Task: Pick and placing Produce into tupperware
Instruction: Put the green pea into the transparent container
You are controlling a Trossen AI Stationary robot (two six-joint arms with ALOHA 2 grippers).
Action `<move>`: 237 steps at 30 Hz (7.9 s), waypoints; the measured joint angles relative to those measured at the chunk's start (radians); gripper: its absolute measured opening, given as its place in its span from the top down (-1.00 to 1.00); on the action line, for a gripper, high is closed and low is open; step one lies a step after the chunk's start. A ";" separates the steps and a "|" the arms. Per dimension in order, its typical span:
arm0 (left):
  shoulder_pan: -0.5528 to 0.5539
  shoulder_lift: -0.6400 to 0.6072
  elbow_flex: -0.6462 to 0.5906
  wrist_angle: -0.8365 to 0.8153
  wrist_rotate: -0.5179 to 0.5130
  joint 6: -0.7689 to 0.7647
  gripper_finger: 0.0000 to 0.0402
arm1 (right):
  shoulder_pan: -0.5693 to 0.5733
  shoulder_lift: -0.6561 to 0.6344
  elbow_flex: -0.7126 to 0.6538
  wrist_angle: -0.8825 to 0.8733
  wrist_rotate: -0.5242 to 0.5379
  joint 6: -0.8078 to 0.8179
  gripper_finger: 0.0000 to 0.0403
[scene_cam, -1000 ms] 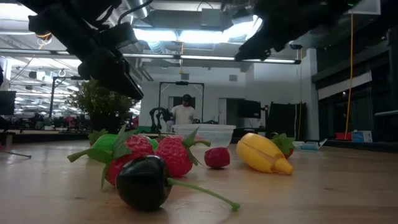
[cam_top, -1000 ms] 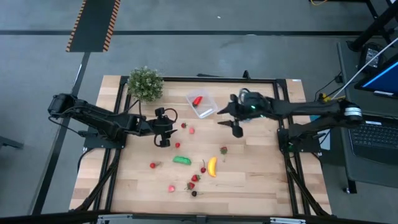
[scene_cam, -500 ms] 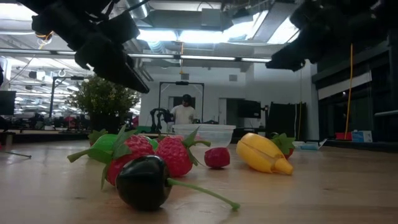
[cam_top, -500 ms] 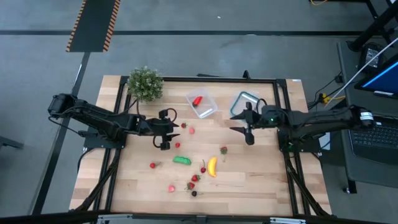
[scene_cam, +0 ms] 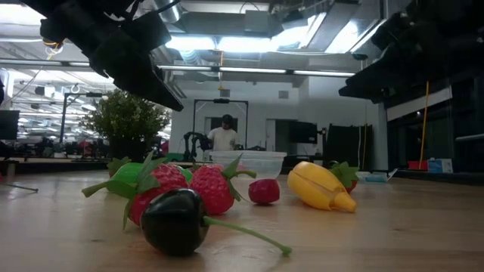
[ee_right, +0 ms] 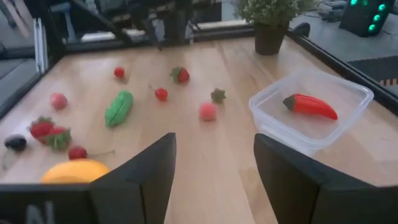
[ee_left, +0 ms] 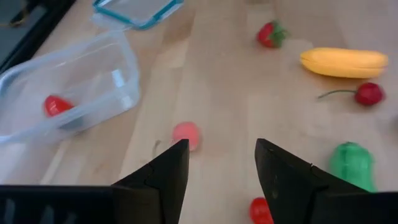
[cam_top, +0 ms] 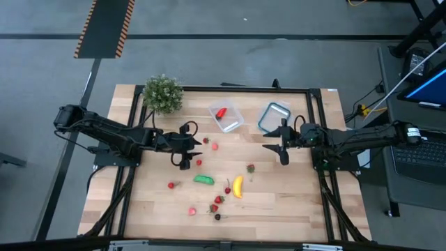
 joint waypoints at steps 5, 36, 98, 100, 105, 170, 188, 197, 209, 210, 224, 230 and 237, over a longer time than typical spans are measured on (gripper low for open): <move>-0.038 0.000 0.022 -0.008 0.012 0.058 0.12 | -0.002 0.014 0.000 0.004 0.000 0.015 -0.08; -0.261 0.493 0.582 -0.622 -0.039 -0.062 0.12 | -0.002 0.031 0.000 -0.102 -0.001 -0.009 -0.08; -0.239 0.705 0.607 -0.628 0.116 -0.129 0.46 | -0.002 0.031 0.001 -0.110 -0.062 0.027 -0.08; -0.239 0.702 0.606 -0.629 0.116 -0.129 0.46 | -0.002 0.031 0.001 -0.112 -0.062 0.027 -0.08; -0.237 0.667 0.601 -0.665 0.106 -0.127 0.46 | -0.002 0.031 0.001 -0.117 -0.062 0.027 -0.08; -0.095 0.090 -0.164 0.588 -0.141 -0.057 0.46 | 0.001 0.031 0.002 -0.130 -0.062 0.028 -0.08; 0.035 0.090 -0.164 0.593 0.089 -0.002 0.46 | 0.000 0.031 0.001 -0.129 -0.062 0.027 -0.08; 0.211 0.170 -0.164 0.756 0.387 0.003 0.46 | 0.000 0.031 0.001 -0.128 -0.061 0.008 -0.08; 0.413 0.406 0.036 0.739 0.586 0.030 0.46 | 0.000 0.031 0.001 -0.115 -0.061 -0.032 -0.08; 0.433 0.418 0.061 0.714 0.602 0.027 0.46 | 0.000 0.031 0.001 -0.115 -0.060 -0.032 -0.08; 0.579 0.556 0.431 0.173 0.624 0.029 0.46 | 0.000 0.031 0.001 -0.115 -0.060 -0.054 -0.08; 0.601 0.621 0.577 -0.005 0.622 0.036 0.46 | 0.000 0.031 0.001 -0.116 -0.060 -0.054 -0.08; 0.609 0.688 0.709 -0.234 0.543 0.054 0.46 | 0.000 0.031 0.001 -0.116 -0.060 -0.051 -0.08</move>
